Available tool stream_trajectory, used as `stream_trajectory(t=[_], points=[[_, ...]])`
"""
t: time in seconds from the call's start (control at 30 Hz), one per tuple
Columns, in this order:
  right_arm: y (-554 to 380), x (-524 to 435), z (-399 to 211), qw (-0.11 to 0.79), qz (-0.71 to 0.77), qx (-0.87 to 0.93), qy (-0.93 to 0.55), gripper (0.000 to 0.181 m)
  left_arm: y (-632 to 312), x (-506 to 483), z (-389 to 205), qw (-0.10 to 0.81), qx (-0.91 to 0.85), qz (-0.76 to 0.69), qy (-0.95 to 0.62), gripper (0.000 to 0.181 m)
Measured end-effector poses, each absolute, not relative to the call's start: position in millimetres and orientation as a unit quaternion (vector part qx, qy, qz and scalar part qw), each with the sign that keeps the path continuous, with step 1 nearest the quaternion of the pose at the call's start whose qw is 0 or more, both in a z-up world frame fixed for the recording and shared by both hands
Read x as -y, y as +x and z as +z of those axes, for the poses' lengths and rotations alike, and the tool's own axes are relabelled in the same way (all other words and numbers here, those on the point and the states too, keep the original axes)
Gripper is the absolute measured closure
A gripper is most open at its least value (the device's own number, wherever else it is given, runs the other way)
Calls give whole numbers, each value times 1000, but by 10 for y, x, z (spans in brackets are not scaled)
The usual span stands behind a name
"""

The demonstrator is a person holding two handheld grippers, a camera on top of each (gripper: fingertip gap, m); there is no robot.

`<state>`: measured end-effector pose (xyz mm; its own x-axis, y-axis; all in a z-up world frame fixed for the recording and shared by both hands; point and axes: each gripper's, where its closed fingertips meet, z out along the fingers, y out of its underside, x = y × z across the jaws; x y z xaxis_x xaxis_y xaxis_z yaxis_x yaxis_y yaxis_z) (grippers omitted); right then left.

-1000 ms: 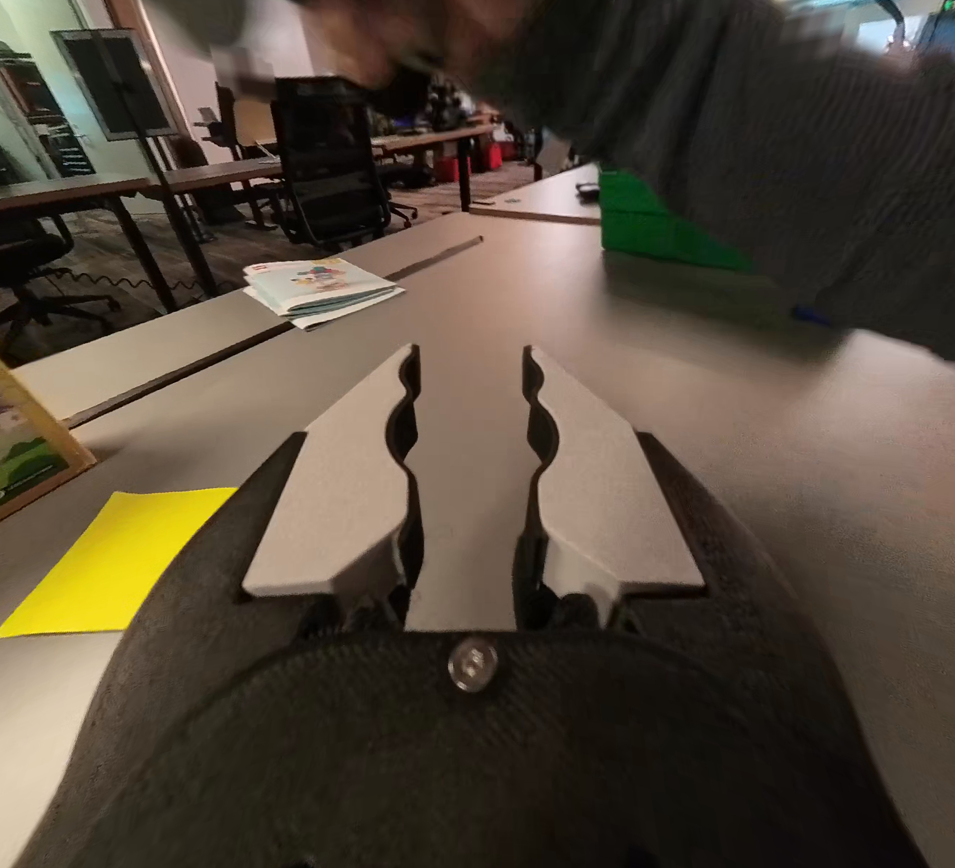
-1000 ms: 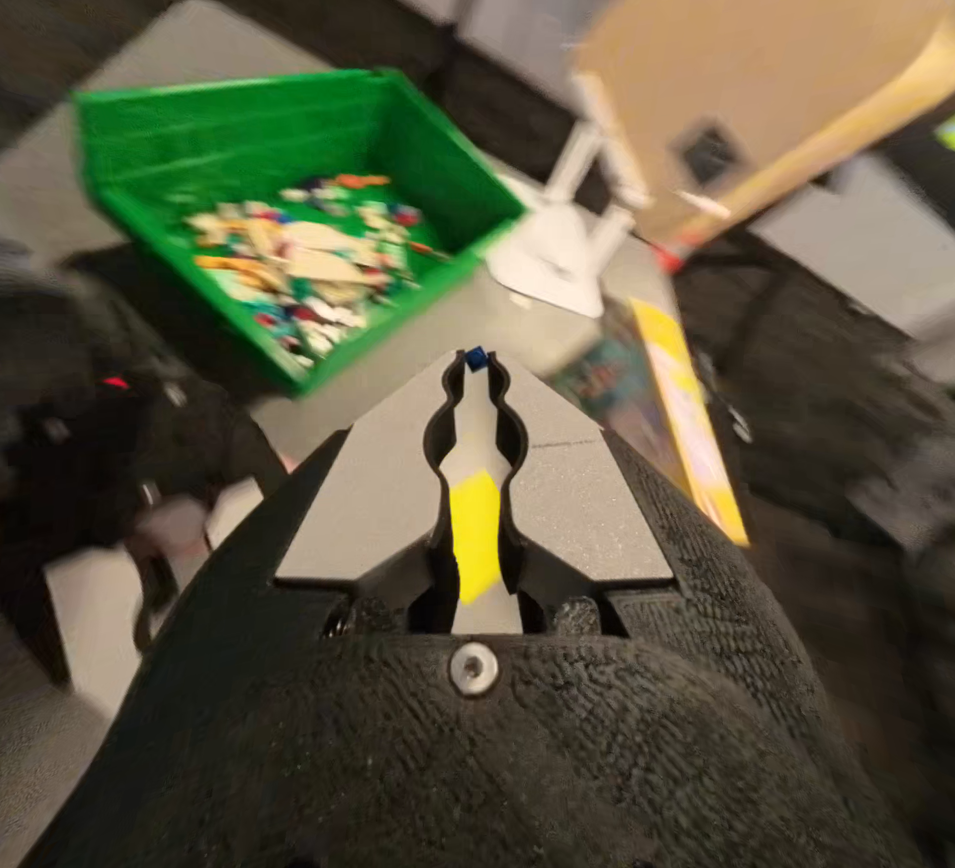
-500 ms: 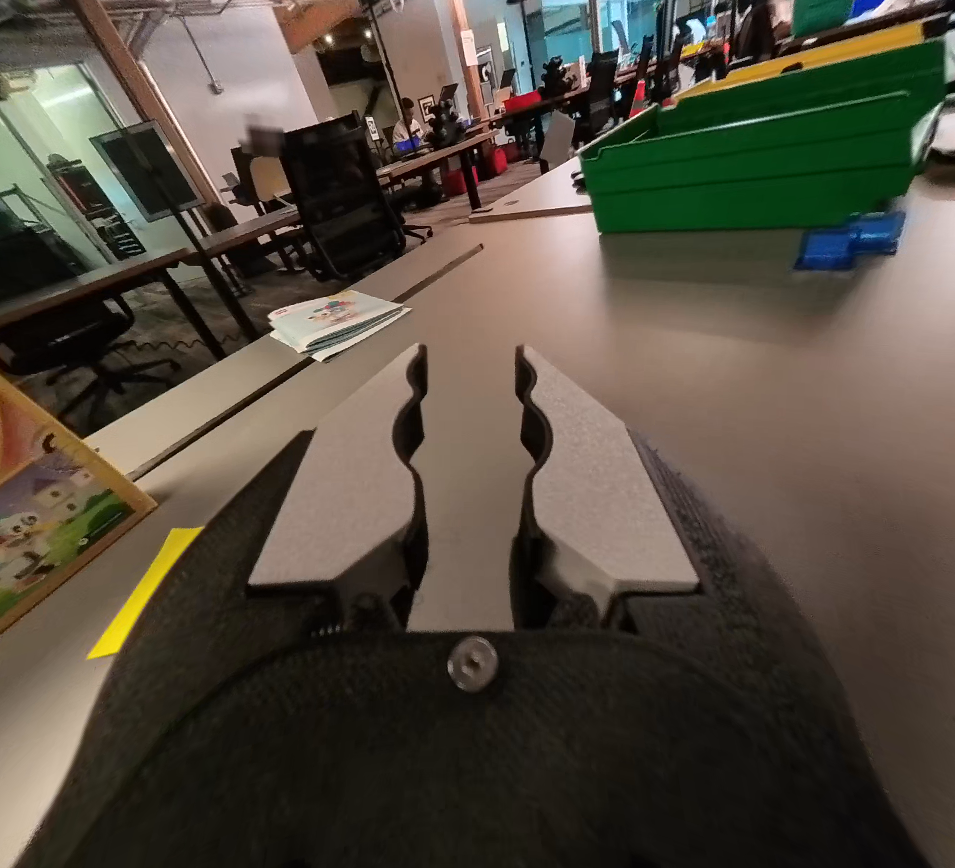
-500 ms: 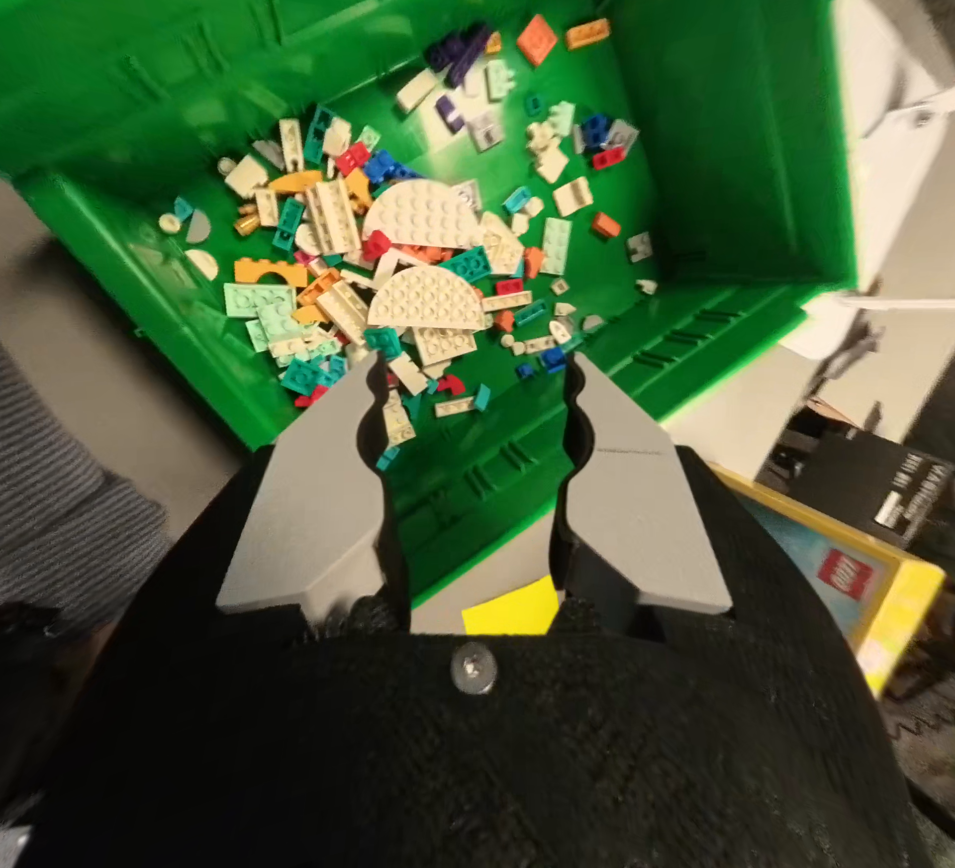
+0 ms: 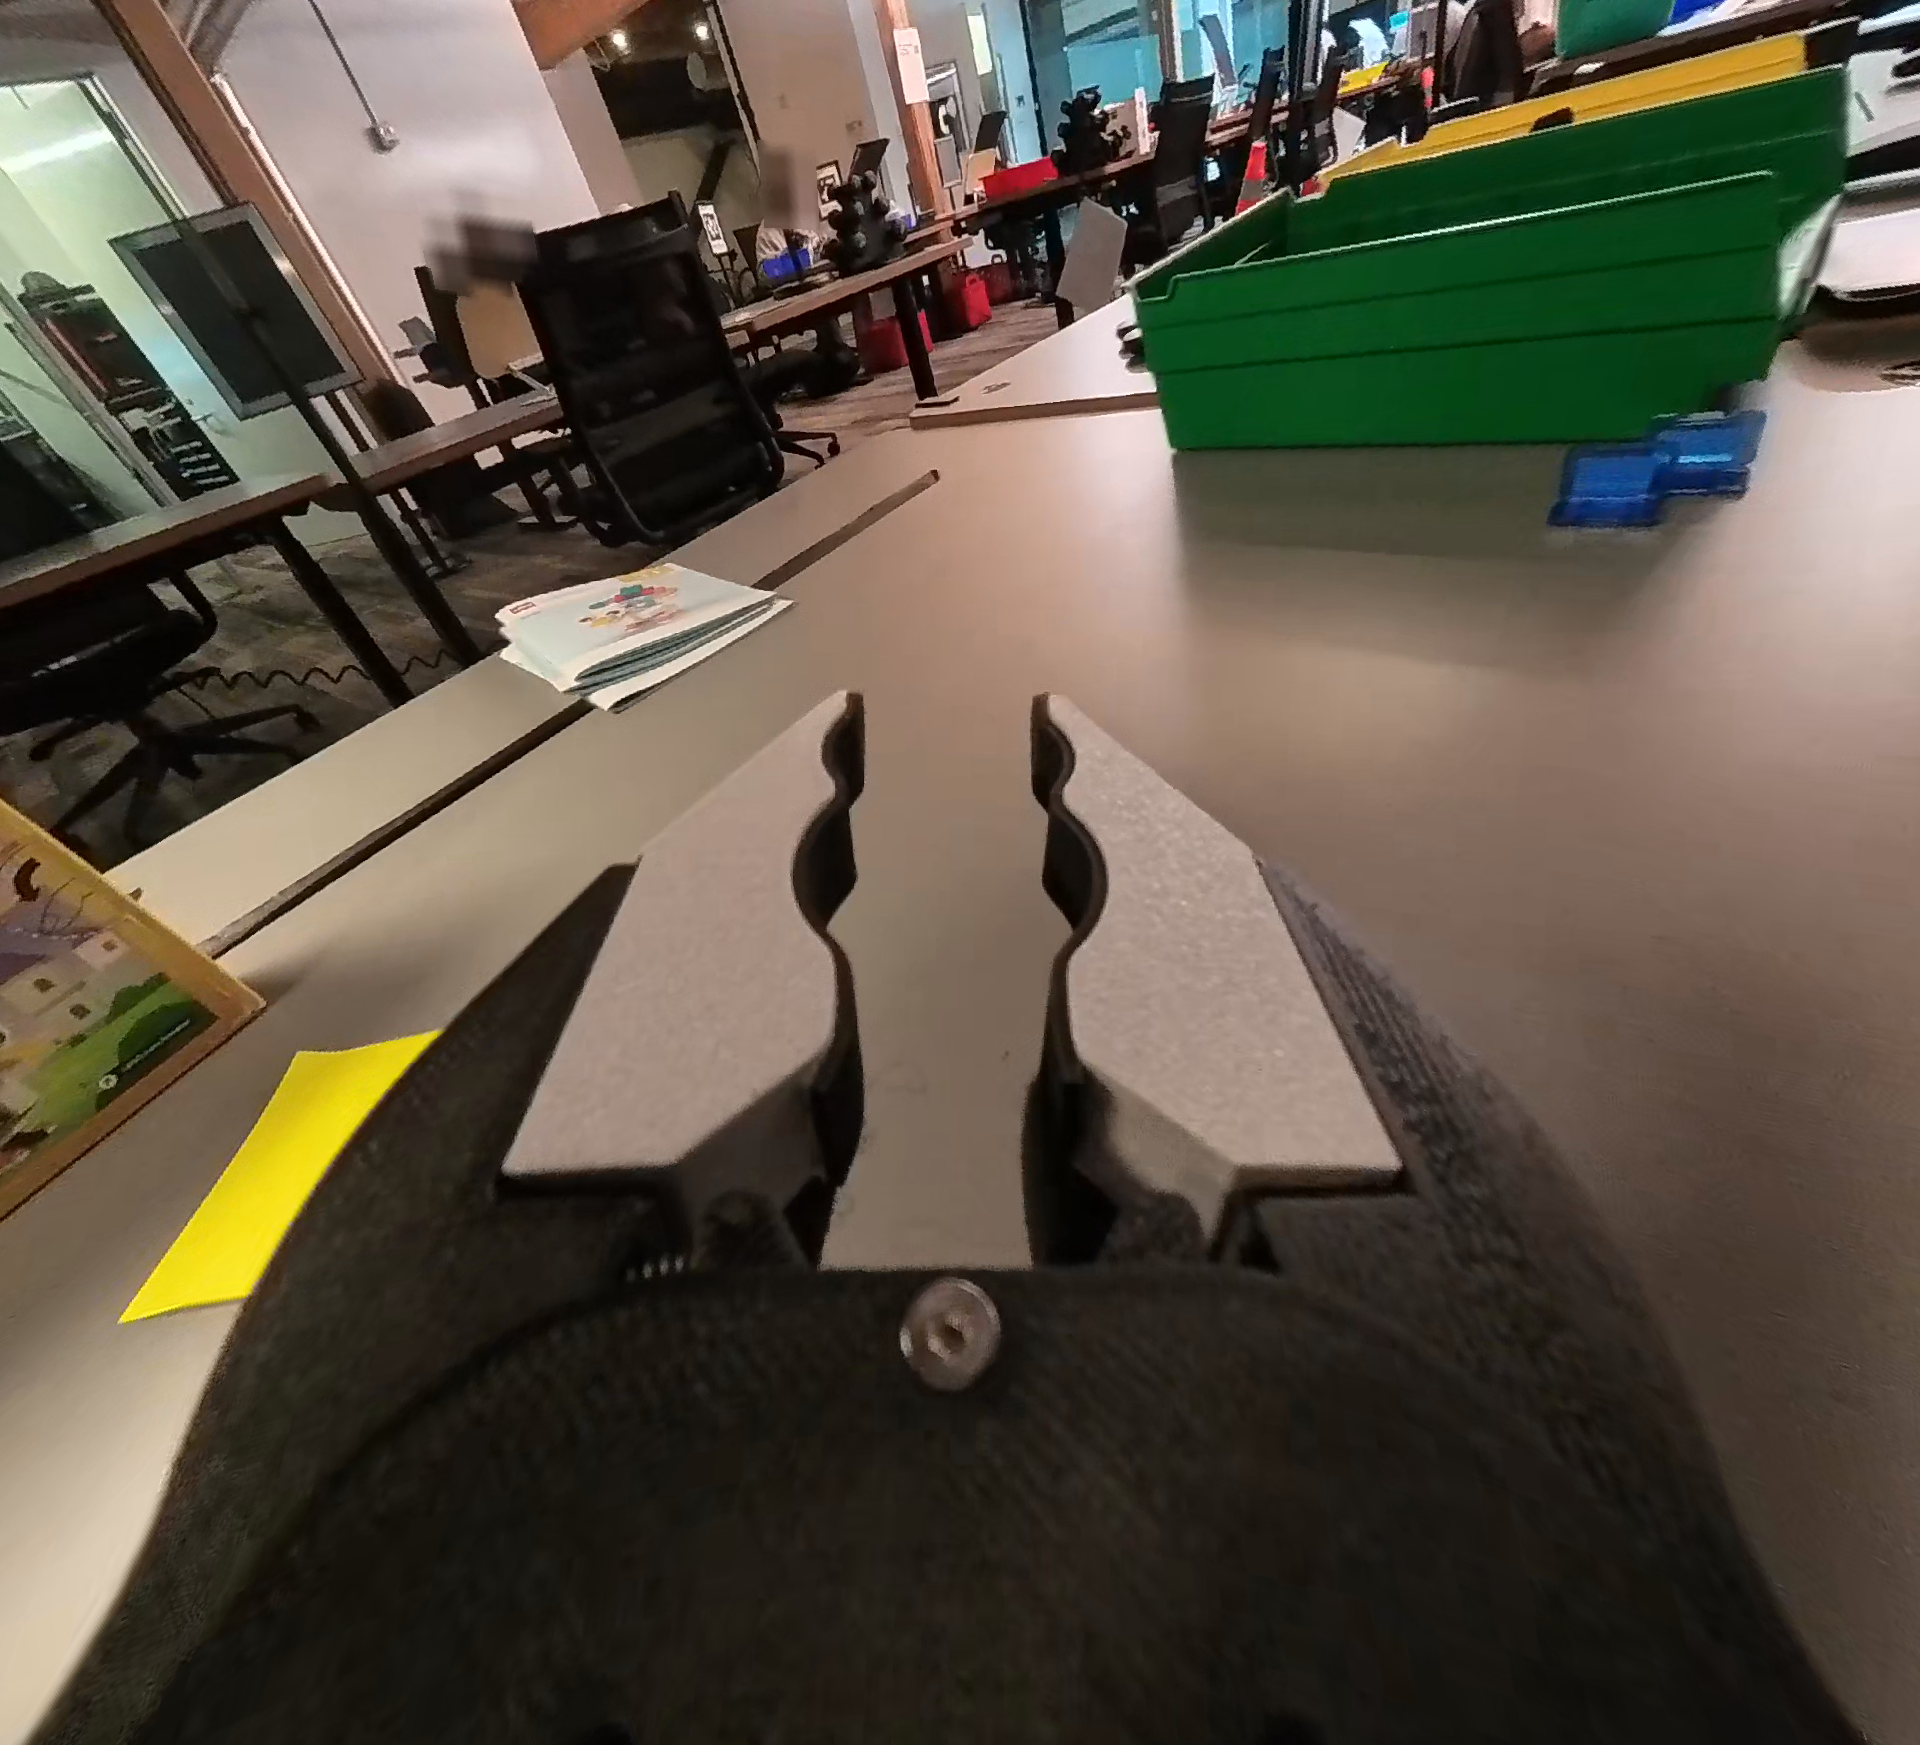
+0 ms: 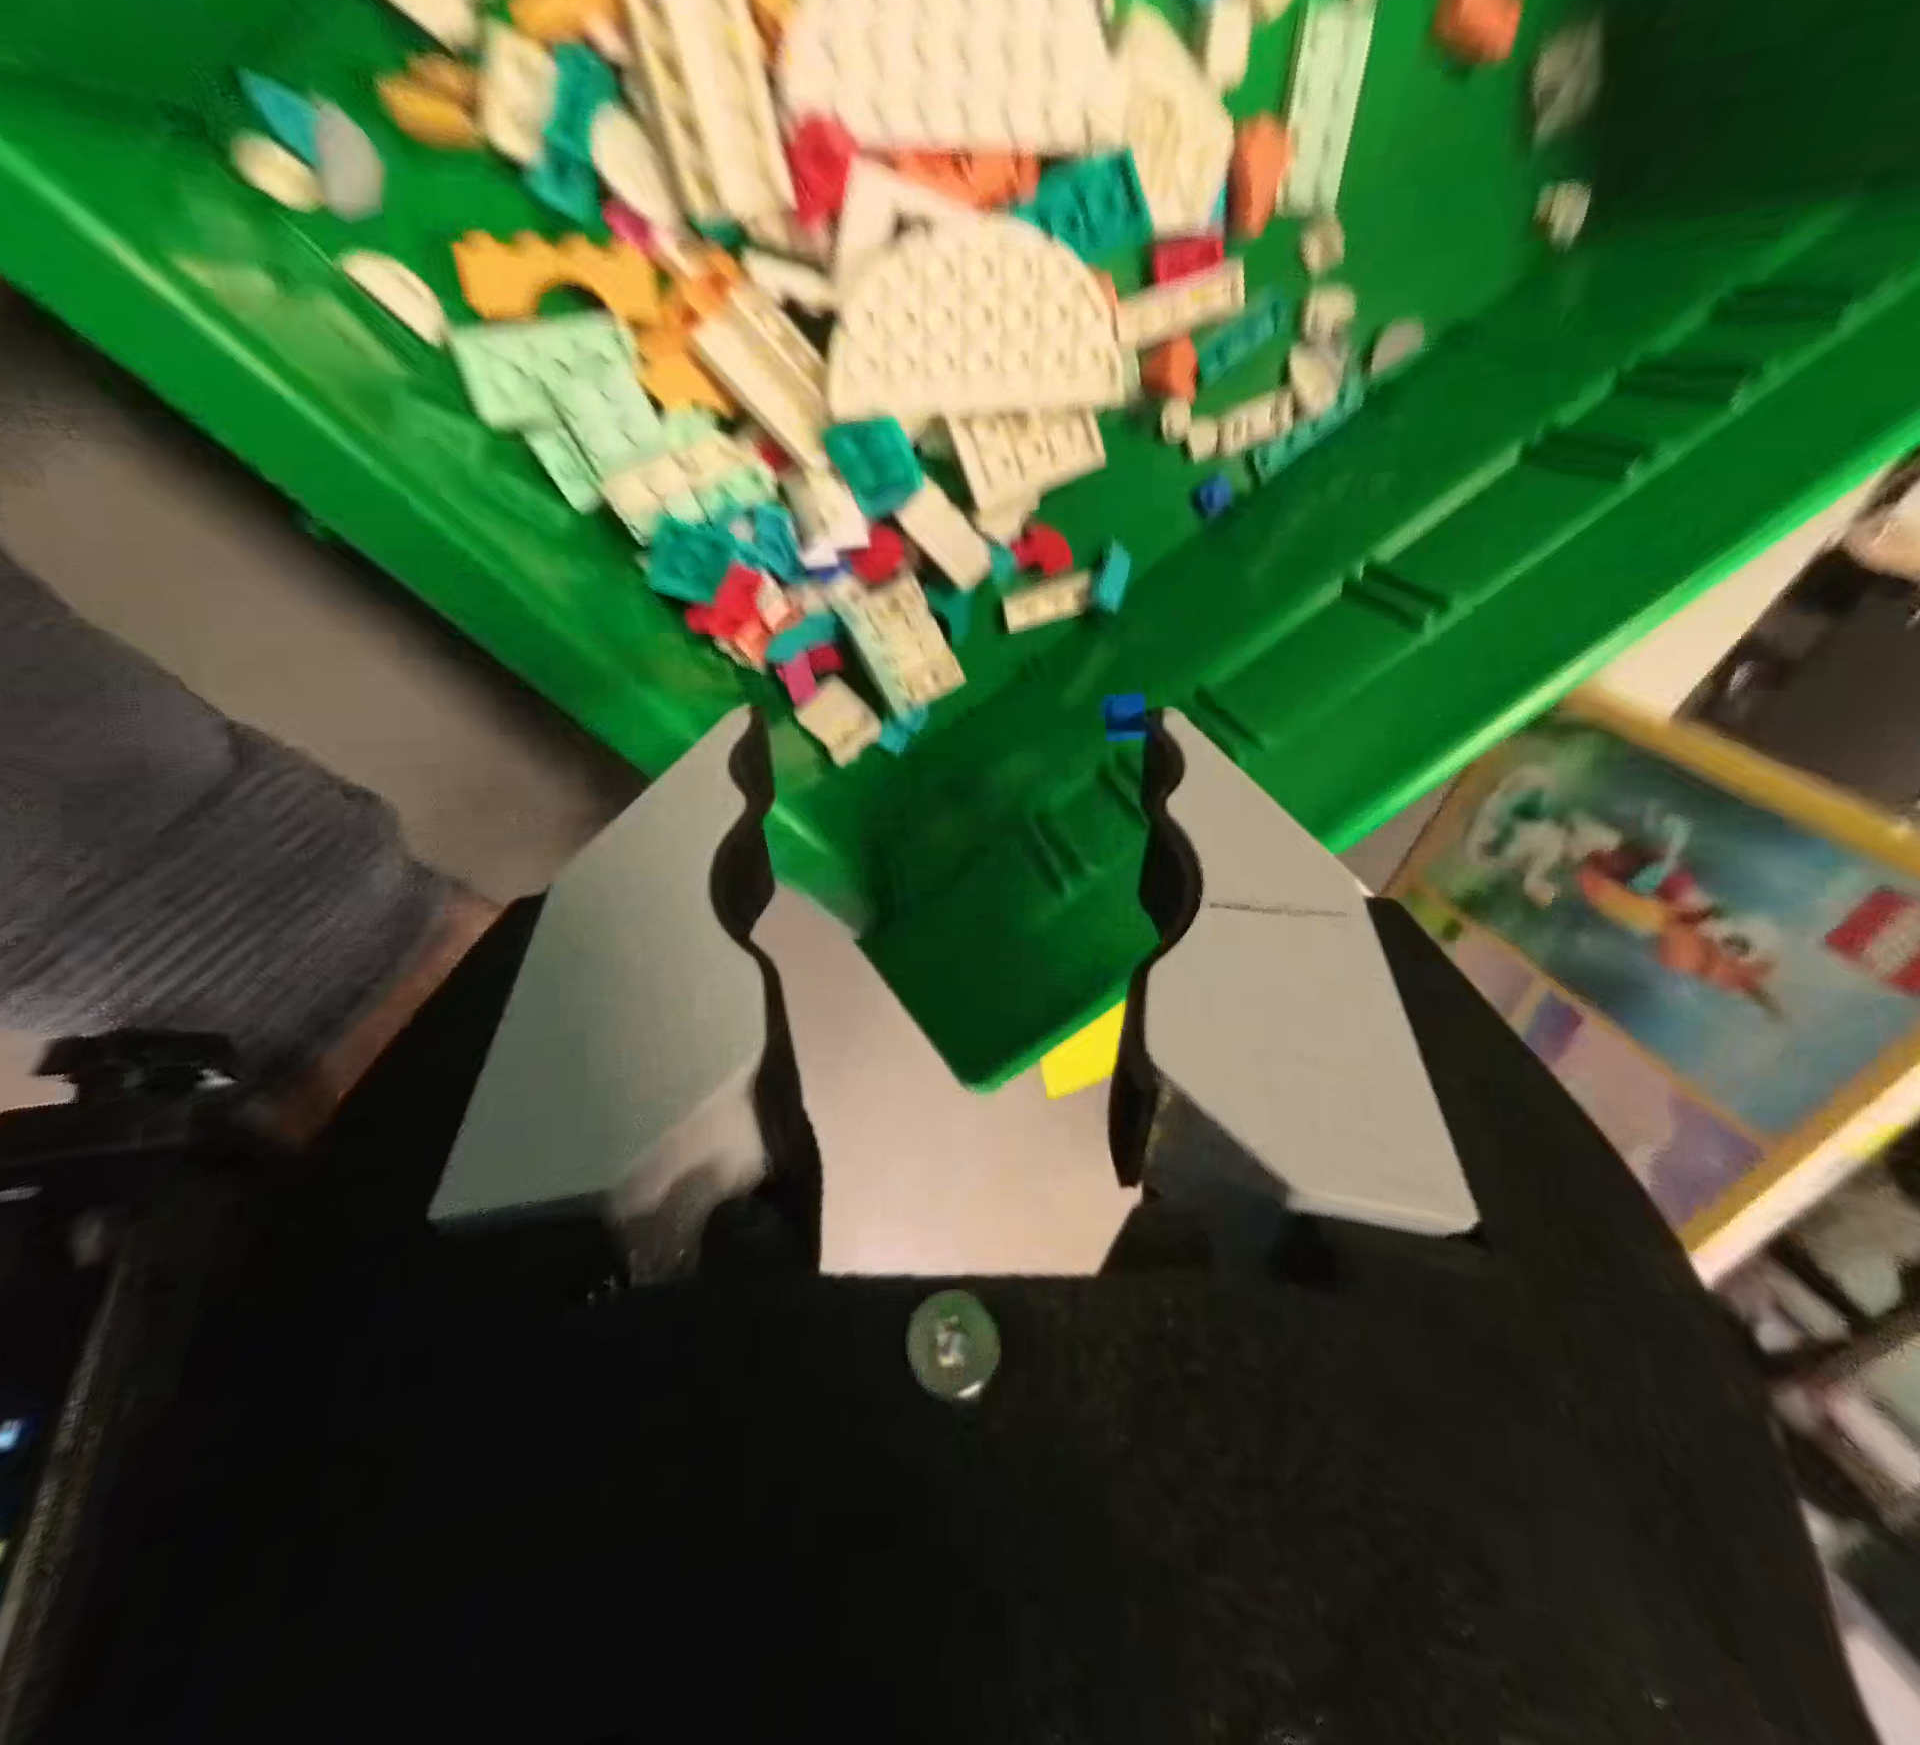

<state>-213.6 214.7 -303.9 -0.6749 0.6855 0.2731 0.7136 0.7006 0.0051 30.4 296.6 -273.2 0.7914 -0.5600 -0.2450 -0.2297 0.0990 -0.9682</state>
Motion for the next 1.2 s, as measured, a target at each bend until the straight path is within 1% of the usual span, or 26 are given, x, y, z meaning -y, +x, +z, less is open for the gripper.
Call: stream_trajectory(t=[0.03,0.07,0.17,0.2,0.3,0.37,0.43,0.5,0.63,0.8,0.9,0.97,1.07,1.2], points=[[-2175,-2064,-3004,139,-41,916,-373,110,295,-2970,-2738,677,-298,-122,-662,151],[-2204,-2037,-2960,154,-35,915,-372,103,291,-2968,-2742,676,-297,-122,-663,151],[-2273,-1950,-2661,213,38,892,-398,97,277,-2971,-2754,673,-293,-122,-668,150],[-2286,-1918,-2503,231,78,874,-420,97,260,-2981,-2748,673,-287,-125,-670,150],[-2181,-1794,-2061,232,212,813,-490,98,205,-3013,-2729,674,-261,-149,-675,150],[-2057,-1826,-1731,258,278,766,-519,99,124,-3046,-2717,675,-235,-160,-681,149],[-1821,-1897,-1416,289,323,720,-541,100,30,-3065,-2678,682,-204,-174,-681,148],[-1465,-2020,-1146,338,337,680,-557,102,-39,-3068,-2641,685,-178,-195,-679,146],[-462,-2305,-817,463,294,608,-574,109,-85,-3063,-2637,684,-162,-210,-680,145],[1023,-2423,-729,602,222,474,-603,114,-70,-2982,-2601,696,-183,-174,-672,143],[1867,-2222,-741,666,206,384,-606,113,-100,-2845,-2513,724,-225,-74,-648,139],[2371,-2022,-801,704,183,335,-599,114,-94,-2708,-2479,734,-235,-52,-635,139],[2937,-1751,-1021,731,151,283,-603,117,-86,-2501,-2477,737,-233,-60,-631,139],[3363,-1521,-1307,741,149,234,-612,119,-125,-2319,-2478,740,-232,-43,-630,139]])
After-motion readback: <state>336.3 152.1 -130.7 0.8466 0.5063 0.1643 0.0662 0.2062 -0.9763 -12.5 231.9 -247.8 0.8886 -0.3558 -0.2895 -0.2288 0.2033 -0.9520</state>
